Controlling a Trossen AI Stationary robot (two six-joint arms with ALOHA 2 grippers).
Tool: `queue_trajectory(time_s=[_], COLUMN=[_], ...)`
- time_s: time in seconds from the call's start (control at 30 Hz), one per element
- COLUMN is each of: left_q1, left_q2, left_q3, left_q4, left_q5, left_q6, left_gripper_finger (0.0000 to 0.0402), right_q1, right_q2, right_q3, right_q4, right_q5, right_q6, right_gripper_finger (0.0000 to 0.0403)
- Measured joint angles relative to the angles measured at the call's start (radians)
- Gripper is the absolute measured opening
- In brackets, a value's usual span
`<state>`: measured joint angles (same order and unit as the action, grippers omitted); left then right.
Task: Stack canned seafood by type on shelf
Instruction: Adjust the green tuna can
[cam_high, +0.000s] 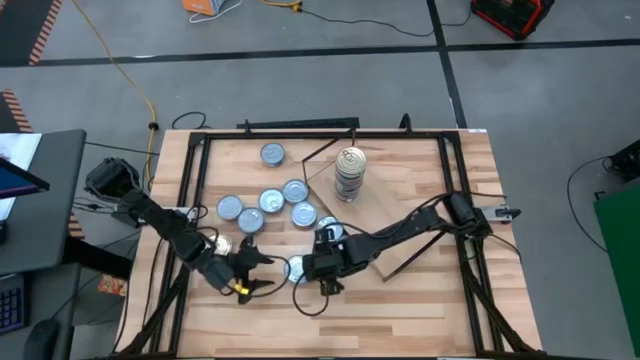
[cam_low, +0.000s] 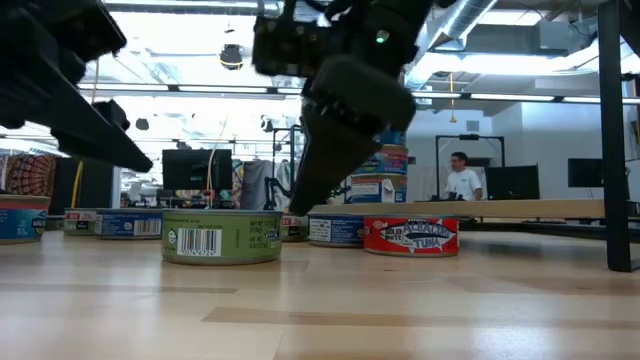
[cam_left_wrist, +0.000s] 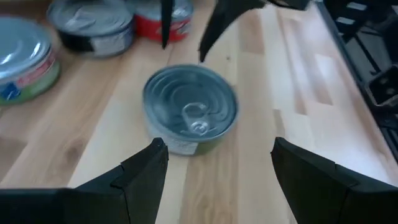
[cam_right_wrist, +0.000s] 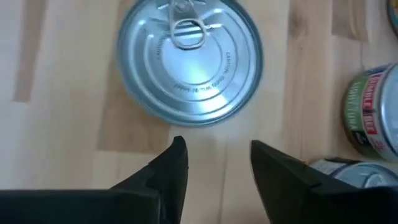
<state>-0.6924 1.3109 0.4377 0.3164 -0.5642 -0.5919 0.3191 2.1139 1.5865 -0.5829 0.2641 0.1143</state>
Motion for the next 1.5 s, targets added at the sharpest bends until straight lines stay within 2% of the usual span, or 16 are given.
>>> queue_trajectory(time_s=[0.1, 0.23, 0.37, 0.5, 0.73, 0.97, 1.17, 1.5], left_q1=[-0.033, -0.067, -0.068, -0.062, -0.026, -0.003, -0.002, -0.002], left_q2=[0.000, 0.002, 0.077, 0.212, 0.296, 0.292, 0.291, 0.291], left_q3=[0.000, 0.000, 0.000, 0.000, 0.020, 0.021, 0.021, 0.021], left_q4=[0.053, 0.102, 0.145, 0.289, 0.325, 0.328, 0.321, 0.226], left_q5=[-0.051, -0.179, -0.207, -0.202, -0.206, -0.184, -0.154, -0.155], left_q6=[0.071, 0.116, 0.076, 0.076, 0.032, 0.047, 0.096, 0.064], left_gripper_finger=[0.0277, 0.0277, 0.0277, 0.0277, 0.0277, 0.0277, 0.0277, 0.0277], right_q1=[0.001, -0.012, -0.032, -0.041, -0.028, -0.025, -0.023, -0.018], right_q2=[-0.044, -0.117, -0.138, -0.134, -0.129, -0.113, -0.107, -0.102], right_q3=[-0.086, -0.215, -0.319, -0.345, -0.361, -0.363, -0.354, -0.343], right_q4=[0.140, 0.347, 0.495, 0.574, 0.570, 0.568, 0.568, 0.570], right_q5=[-0.006, -0.057, -0.085, -0.087, -0.086, -0.078, -0.016, -0.013], right_q6=[0.002, 0.042, 0.113, 0.132, 0.133, 0.144, 0.143, 0.124], right_gripper_finger=[0.0195, 0.0190, 0.0186, 0.0179, 0.0167, 0.0157, 0.0143, 0.0133])
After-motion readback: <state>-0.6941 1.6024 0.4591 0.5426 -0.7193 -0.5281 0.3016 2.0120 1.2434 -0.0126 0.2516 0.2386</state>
